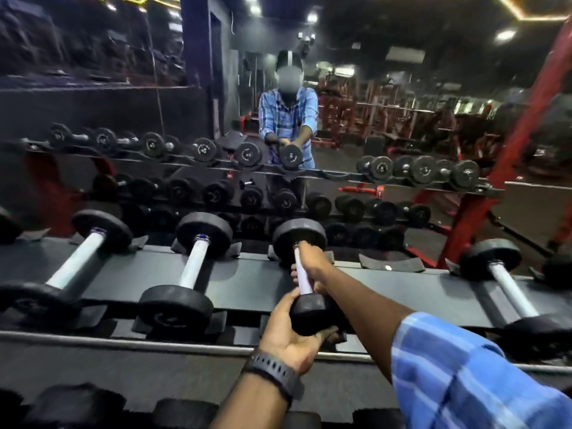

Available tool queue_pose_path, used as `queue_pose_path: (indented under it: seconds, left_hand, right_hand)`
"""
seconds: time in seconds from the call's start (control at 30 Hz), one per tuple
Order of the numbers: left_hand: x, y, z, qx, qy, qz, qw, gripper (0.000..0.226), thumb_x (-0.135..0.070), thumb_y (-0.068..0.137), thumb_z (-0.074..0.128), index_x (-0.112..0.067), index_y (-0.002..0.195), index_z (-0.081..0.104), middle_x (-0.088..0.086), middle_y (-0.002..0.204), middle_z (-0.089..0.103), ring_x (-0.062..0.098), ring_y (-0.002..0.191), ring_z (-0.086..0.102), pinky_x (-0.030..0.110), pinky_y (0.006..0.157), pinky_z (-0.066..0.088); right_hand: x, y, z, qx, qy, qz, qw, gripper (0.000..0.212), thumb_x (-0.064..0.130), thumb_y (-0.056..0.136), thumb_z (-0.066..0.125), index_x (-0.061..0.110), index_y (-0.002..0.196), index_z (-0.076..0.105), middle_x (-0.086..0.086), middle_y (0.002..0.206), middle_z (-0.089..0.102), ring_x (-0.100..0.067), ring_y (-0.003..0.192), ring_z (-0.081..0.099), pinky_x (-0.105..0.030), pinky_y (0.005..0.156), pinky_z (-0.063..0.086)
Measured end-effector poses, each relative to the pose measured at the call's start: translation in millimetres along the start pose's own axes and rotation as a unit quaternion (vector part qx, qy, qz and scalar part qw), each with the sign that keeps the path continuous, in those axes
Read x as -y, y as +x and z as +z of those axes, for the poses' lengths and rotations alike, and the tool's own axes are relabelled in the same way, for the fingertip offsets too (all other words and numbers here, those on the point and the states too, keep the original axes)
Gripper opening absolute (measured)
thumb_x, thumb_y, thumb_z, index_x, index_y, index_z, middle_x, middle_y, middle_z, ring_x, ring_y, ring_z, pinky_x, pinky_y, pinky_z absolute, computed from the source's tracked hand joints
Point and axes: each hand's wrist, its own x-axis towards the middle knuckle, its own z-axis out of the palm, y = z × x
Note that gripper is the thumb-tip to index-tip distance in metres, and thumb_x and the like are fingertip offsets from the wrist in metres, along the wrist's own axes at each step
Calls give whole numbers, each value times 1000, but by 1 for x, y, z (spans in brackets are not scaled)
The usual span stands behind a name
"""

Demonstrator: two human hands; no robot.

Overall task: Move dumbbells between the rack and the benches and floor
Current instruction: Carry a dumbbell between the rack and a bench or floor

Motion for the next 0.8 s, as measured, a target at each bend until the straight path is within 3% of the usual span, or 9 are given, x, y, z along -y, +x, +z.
queue_pose_path:
  seconds: [0.1, 0.23, 0.37, 0.47, 0.57, 0.63, 0.7, 0.73, 0.8]
  left_hand:
    - [-12, 13, -1, -39, 7, -22, 999, 46, -17, 91, 60, -2, 134, 60, 28, 132, 62, 45, 123, 58, 61, 99, 46]
    - [-15, 12, -4, -37, 25, -49, 998, 38, -22, 93, 64, 0, 124, 65, 30, 121, 67, 43, 105, 67, 54, 74, 58]
    - [-19, 0, -6, -27, 64, -62, 996, 45, -30, 91, 66, 4, 121, 62, 30, 119, 67, 44, 112, 64, 54, 77, 57]
    - [-28, -19, 6, -65, 106, -68, 990, 54, -39, 88, 66, 5, 118, 61, 29, 116, 68, 42, 111, 63, 55, 92, 49]
    - [-43, -48, 37, -79, 169, 47, 981, 57, -44, 79, 71, -2, 116, 64, 21, 108, 73, 35, 99, 64, 46, 83, 53]
    - [-47, -68, 63, -87, 258, 181, 945, 56, -47, 72, 72, -16, 118, 69, 9, 120, 72, 27, 105, 66, 40, 87, 54]
    - [-47, -103, 94, -58, 329, 290, 897, 35, -45, 84, 67, -17, 104, 71, -5, 95, 76, 14, 90, 71, 30, 81, 51]
    - [-42, -123, 110, -42, 366, 341, 865, 27, -42, 92, 61, -18, 99, 68, -9, 84, 72, 7, 79, 67, 29, 79, 49]
    - [-27, -164, 140, -18, 454, 438, 776, 26, -39, 100, 53, -17, 101, 66, -4, 89, 62, 10, 81, 59, 34, 86, 47]
  right_hand:
    - [-16, 22, 0, -9, 6, 11, 1000, 31, 30, 102, 31, 5, 98, 48, -11, 69, 50, -21, 52, 48, -27, 47, 44]
    - [-23, 33, -6, -29, -11, -8, 999, 39, 33, 101, 36, -2, 94, 51, -17, 72, 57, -26, 48, 58, -29, 43, 51]
    - [-20, 36, -26, -21, -118, -21, 993, 56, 48, 82, 54, -3, 103, 59, -17, 86, 68, -33, 70, 69, -46, 69, 58]
    - [-4, 4, -51, -5, -161, -10, 987, 23, 29, 90, 59, 6, 87, 62, -6, 73, 60, -21, 61, 59, -34, 65, 56]
    - [16, -27, -84, -2, -146, -32, 989, 13, 26, 92, 59, 13, 89, 61, -3, 69, 55, -14, 53, 51, -23, 53, 47]
    - [35, -60, -108, -13, -130, -77, 988, 11, 23, 91, 58, 16, 84, 60, -1, 65, 52, -11, 49, 47, -19, 45, 40]
    - [60, -99, -133, -31, -116, -136, 983, 14, 24, 90, 59, 17, 78, 61, -1, 64, 52, -11, 50, 45, -21, 45, 37]
    - [72, -125, -151, -44, -112, -163, 979, 15, 27, 88, 60, 17, 77, 63, -1, 64, 54, -12, 51, 47, -23, 48, 37]
    - [87, -175, -190, -75, -102, -212, 969, 21, 33, 86, 62, 17, 74, 65, -1, 67, 58, -15, 57, 51, -26, 51, 39]
